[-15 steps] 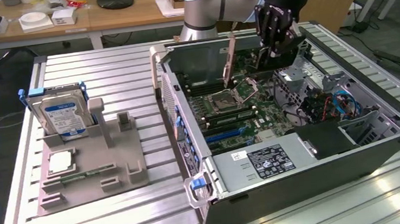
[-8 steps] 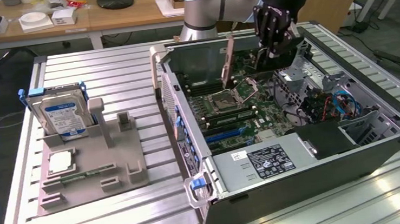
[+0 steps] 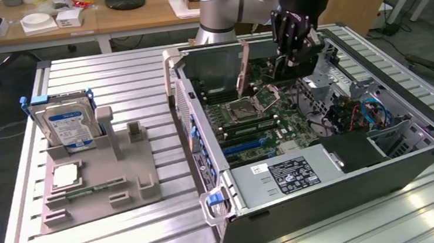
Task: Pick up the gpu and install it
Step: 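Insert the gpu into the slot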
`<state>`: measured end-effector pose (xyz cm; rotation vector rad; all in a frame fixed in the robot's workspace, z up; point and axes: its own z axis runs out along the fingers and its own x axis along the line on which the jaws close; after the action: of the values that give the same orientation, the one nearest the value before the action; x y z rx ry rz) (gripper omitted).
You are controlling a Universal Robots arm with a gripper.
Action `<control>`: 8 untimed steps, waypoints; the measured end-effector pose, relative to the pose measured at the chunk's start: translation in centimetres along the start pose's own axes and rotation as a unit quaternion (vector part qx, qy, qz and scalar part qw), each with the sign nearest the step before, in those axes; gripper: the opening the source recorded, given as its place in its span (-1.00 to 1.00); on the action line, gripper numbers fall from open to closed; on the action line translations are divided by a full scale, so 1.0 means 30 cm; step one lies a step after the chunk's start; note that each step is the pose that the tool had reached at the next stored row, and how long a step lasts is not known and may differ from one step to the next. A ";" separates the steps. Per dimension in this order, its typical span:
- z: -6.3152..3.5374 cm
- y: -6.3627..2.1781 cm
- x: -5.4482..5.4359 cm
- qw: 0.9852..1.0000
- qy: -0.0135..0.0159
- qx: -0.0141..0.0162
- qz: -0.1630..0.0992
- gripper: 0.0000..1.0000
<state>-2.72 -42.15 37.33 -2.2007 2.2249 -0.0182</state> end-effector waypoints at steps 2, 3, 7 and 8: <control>0.006 0.012 0.000 1.000 0.000 0.000 0.000 -0.46; 0.007 0.016 0.000 1.000 0.000 0.000 0.000 -0.46; 0.016 0.037 0.000 1.000 0.000 0.000 0.000 -0.46; 0.017 0.041 0.001 1.000 0.000 0.000 0.000 -0.46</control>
<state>-3.94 -42.16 36.80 -2.2007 2.2249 -0.0182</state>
